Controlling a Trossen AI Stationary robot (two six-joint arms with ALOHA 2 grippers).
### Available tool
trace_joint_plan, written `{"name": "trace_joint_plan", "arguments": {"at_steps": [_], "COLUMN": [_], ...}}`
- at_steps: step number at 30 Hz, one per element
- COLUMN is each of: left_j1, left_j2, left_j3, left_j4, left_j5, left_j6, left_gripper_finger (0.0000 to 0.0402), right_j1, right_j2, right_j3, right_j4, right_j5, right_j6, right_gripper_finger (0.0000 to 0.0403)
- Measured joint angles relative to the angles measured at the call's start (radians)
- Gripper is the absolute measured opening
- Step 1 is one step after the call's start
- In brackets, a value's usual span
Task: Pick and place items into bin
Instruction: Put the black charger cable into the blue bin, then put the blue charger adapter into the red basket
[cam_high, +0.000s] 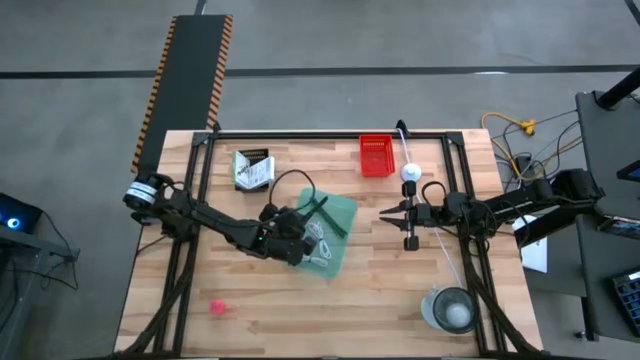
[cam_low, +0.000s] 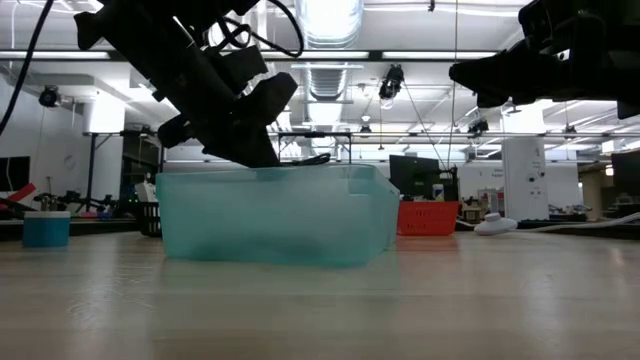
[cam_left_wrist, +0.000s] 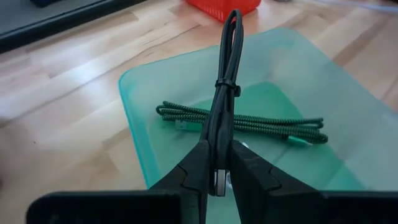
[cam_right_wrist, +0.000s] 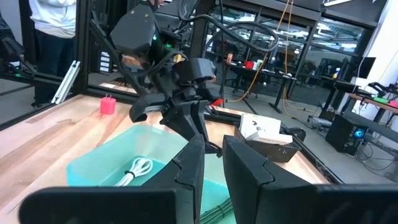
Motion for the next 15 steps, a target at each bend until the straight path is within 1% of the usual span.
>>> {"name": "trace_joint_plan", "arguments": {"at_steps": [7, 10, 15], "left_j1": [0.0, 0.0, 0.013], "left_j2": [0.0, 0.0, 0.0], "left_j3": [-0.001, -0.001, -0.001], "left_j4": [0.0, 0.0, 0.008], "left_j5": [0.003, 0.012, 0.109], "left_j6": [0.031, 0.05, 0.047], "left_gripper_finger": [0.0045, 0.0069, 0.0131], "right_j1": [0.0, 0.0, 0.0], "right_j2": [0.0, 0.0, 0.0], "right_j3": [0.0, 0.0, 0.0], "right_j4": [0.0, 0.0, 0.0], "right_j5": [0.0, 0.0, 0.0], "right_j6": [0.0, 0.0, 0.0], "right_gripper_finger": [0.0047, 0.0047, 0.0047]}}
